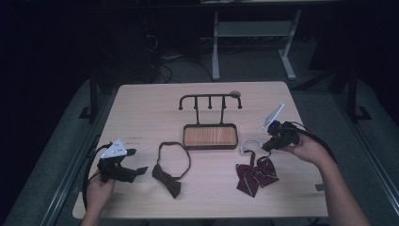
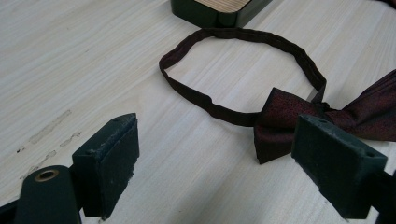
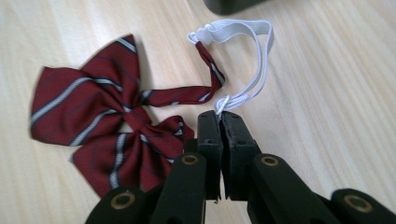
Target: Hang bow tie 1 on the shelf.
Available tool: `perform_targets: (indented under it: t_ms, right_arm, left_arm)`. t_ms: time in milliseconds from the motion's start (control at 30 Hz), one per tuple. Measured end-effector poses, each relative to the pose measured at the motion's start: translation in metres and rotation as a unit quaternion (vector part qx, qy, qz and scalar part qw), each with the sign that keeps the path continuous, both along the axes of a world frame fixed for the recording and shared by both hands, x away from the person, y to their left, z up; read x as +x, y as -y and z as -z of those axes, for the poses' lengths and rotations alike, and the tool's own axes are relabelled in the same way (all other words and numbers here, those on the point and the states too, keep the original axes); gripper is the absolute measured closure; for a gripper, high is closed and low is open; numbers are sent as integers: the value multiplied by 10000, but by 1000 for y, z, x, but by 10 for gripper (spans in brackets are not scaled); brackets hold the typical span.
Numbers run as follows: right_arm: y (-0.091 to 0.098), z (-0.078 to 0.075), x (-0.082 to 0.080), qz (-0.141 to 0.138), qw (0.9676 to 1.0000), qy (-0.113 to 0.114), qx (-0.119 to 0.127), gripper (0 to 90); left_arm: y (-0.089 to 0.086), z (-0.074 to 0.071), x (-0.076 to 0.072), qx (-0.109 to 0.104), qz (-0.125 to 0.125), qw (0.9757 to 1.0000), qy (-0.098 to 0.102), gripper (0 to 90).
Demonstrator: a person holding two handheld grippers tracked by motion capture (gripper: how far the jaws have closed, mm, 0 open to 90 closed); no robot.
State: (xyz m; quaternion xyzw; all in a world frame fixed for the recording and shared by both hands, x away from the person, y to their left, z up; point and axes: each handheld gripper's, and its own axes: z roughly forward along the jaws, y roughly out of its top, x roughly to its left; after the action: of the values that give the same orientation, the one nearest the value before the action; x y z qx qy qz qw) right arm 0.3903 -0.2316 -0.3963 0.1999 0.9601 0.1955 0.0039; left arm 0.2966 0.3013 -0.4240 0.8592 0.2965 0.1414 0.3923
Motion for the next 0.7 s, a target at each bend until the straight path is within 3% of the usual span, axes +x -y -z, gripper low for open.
perform_targets:
  t_ms: [267, 700]
  right_arm:
    - [-6, -25, -9, -230, 9996, 161, 52, 869]
    - [-11, -50, -15, -430, 9986, 273, 123, 874]
  left_arm:
    - [0, 0, 0, -6, -15, 10000, 2, 147]
    - [0, 0, 0, -25, -4, 10000, -24, 147]
